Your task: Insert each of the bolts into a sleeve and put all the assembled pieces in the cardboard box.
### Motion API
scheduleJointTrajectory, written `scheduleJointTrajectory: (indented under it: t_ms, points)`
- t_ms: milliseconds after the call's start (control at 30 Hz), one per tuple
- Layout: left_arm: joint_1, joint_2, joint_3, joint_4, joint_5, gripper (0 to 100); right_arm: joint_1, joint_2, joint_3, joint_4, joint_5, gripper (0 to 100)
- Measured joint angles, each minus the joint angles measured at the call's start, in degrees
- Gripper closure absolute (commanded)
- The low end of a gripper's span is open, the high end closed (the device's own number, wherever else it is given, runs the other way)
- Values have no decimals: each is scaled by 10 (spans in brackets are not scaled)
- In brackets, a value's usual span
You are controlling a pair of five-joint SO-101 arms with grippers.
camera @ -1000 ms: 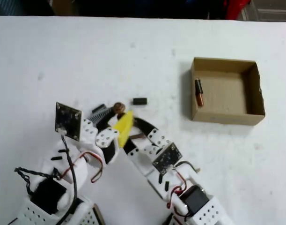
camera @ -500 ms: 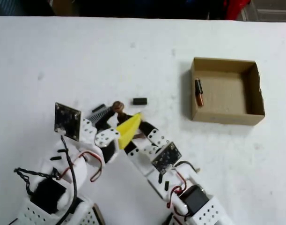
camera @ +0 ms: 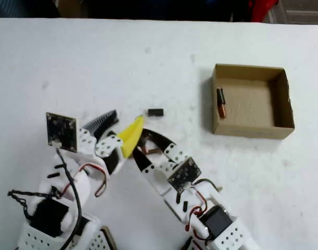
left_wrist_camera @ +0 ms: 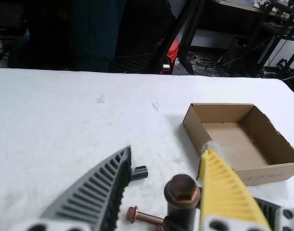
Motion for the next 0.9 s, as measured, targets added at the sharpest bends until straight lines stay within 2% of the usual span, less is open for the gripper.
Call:
scheduleJointTrajectory:
  t_ms: [200, 367, 467, 567, 700, 900]
  points:
    - [-47, -5, -85, 17, 0, 781, 0, 0, 0, 0, 0, 982]
    - [-87, -10, -154, 117, 0, 982, 14, 0, 0, 11, 0, 982]
    - [-110, -11, -183, 156, -14, 957, 32, 0, 0, 12, 0, 982]
    - [-133, -11, -198, 181, -47, 977, 45, 0, 0, 12, 0, 982]
    - [-163, -15, -199, 222, -58, 977, 67, 0, 0, 12, 0, 982]
    - [-185, -93, -198, 261, -65, 977, 106, 0, -11, 22, 0, 982]
